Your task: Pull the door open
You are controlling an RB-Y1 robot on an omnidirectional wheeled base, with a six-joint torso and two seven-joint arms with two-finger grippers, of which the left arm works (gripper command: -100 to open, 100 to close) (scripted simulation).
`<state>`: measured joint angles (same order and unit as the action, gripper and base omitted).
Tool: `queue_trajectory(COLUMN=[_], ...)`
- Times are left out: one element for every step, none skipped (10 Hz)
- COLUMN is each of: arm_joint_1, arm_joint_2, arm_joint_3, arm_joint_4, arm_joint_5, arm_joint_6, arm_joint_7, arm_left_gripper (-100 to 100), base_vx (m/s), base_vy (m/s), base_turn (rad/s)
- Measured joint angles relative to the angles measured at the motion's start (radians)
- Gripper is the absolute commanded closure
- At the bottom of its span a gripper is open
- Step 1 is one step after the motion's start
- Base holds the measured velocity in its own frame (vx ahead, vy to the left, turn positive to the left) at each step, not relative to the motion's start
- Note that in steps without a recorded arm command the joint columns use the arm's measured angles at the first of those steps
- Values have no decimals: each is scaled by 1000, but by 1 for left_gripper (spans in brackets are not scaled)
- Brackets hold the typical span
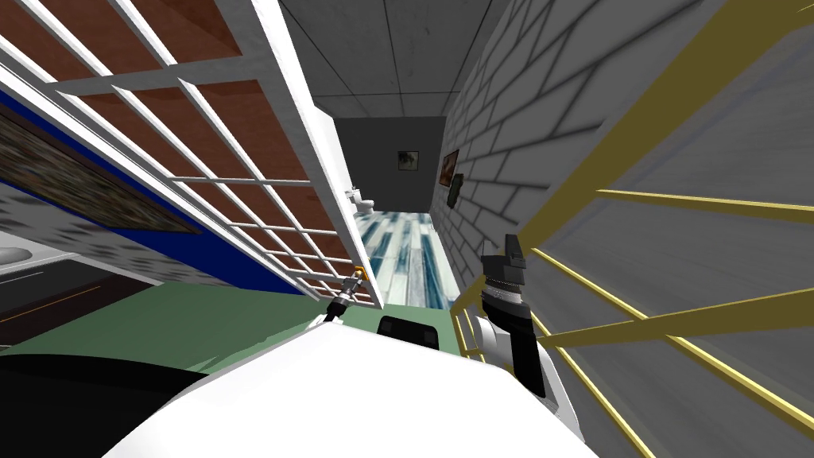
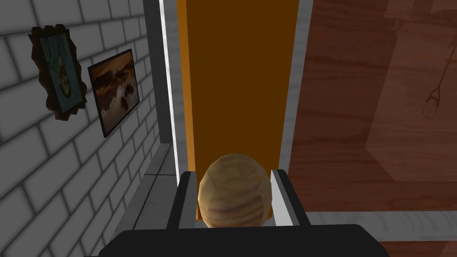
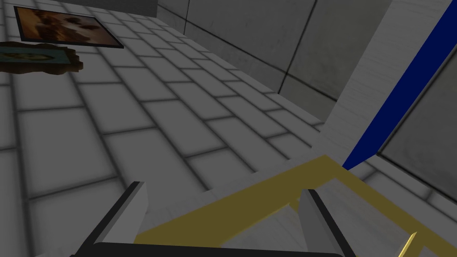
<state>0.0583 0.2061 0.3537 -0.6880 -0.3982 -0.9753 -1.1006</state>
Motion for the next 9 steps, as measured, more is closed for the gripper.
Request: queue_trajectory(arm_joint_1=[1, 1, 1, -2, -5, -6, -9, -11, -11], arm_joint_2=[0, 0, 0, 1, 2, 3, 3, 4, 4], arm_joint_3=[0, 0, -2, -4, -5, -8, -10, -13, -16], arm_joint_4=[1, 1, 1, 4, 8, 8, 9, 10, 10], arm_joint_5=[0, 0, 4, 8, 11, 15, 20, 25, 30], arm_joint_6=[0, 0, 2, 2, 1, 1, 2, 2, 3], arm_joint_7=[0, 0, 18, 38, 54, 74, 97, 122, 148], arm_left_gripper=[100, 100, 100, 100, 100, 100, 100, 100, 100], base_vx=[0, -13, -24, -20, -23, -30, -32, -32, -29], base_vy=[0, 9, 15, 9, 7, 10, 10, 10, 14], base_turn=[0, -19, -27, -21, -19, -23, -24, -24, -27])
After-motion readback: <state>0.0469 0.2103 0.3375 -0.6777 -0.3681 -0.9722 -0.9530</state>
